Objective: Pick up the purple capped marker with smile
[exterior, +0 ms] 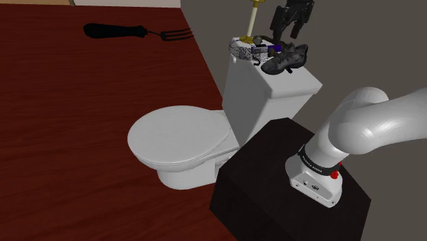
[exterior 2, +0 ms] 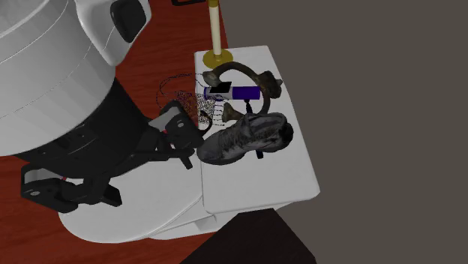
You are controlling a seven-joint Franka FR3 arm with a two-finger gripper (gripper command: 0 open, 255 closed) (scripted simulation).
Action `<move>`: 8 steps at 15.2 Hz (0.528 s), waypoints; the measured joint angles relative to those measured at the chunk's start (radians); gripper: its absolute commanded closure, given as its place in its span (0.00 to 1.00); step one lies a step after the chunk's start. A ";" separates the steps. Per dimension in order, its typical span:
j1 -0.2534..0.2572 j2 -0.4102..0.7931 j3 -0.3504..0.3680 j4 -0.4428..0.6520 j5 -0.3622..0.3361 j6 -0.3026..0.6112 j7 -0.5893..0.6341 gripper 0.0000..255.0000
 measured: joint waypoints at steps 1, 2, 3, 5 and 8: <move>0.000 0.000 0.000 0.000 0.000 0.000 0.000 0.00; 0.001 0.005 -0.014 0.000 -0.009 0.009 -0.023 0.00; 0.002 0.004 -0.036 -0.013 -0.024 0.026 -0.059 0.00; 0.004 0.003 -0.088 -0.031 -0.059 0.055 -0.149 0.00; 0.000 0.031 -0.176 -0.040 -0.112 0.120 -0.299 0.00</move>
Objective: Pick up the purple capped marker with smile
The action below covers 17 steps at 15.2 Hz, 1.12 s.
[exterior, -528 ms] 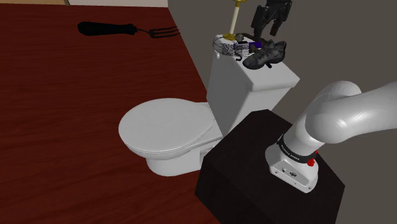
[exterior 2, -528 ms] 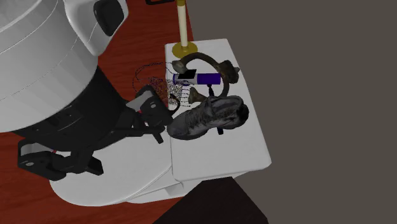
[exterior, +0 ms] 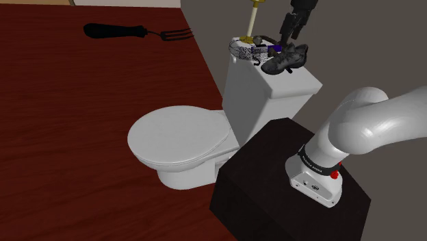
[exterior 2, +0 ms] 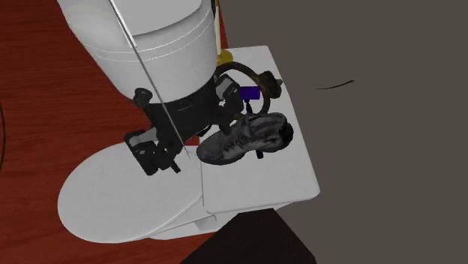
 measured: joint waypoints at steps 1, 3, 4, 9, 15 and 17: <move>0.001 0.010 -0.029 -0.001 -0.012 0.024 -0.047 0.00; 0.022 0.026 -0.093 0.005 -0.036 0.062 -0.146 0.00; 0.032 0.030 -0.128 0.003 -0.051 0.078 -0.197 0.00; -0.025 0.209 -0.224 0.075 -0.061 0.190 -0.455 0.00; 0.096 0.443 -0.392 0.198 0.042 0.325 -0.811 0.00; 0.124 0.538 -0.449 0.256 0.103 0.355 -0.938 0.00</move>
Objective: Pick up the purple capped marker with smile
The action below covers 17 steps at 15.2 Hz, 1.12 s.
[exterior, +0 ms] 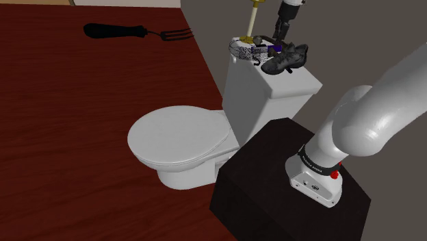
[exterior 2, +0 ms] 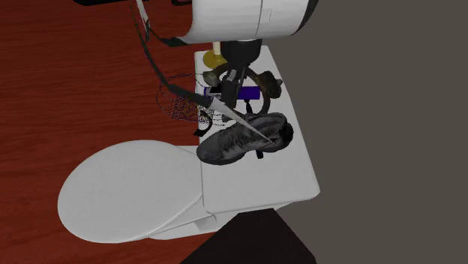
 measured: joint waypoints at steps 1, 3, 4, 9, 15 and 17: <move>0.011 0.039 -0.019 0.025 0.031 0.008 -0.058 0.00; 0.022 0.128 -0.057 0.078 0.102 0.025 -0.176 0.00; 0.023 0.147 -0.062 0.082 0.119 0.035 -0.203 0.00; 0.021 0.199 -0.071 0.062 0.163 0.093 -0.252 0.00; 0.020 0.216 -0.072 0.042 0.179 0.126 -0.263 1.00; 0.020 0.216 -0.072 0.041 0.179 0.126 -0.263 1.00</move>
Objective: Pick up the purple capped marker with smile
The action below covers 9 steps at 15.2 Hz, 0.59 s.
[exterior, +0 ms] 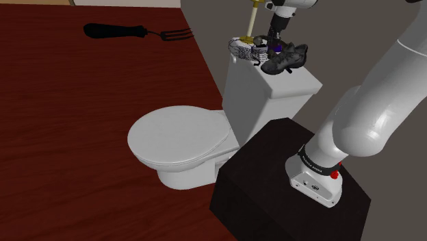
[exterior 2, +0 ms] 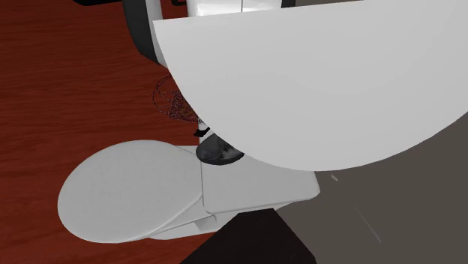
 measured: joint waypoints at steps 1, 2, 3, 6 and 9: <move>0.000 0.000 0.000 0.000 0.000 0.000 0.000 1.00; 0.000 0.000 0.000 0.000 0.000 0.000 0.000 1.00; 0.000 0.000 0.000 0.000 0.000 0.000 0.000 1.00; 0.000 -0.003 0.000 0.002 -0.003 -0.004 0.002 1.00; 0.001 -0.016 0.001 0.024 -0.014 -0.034 0.010 1.00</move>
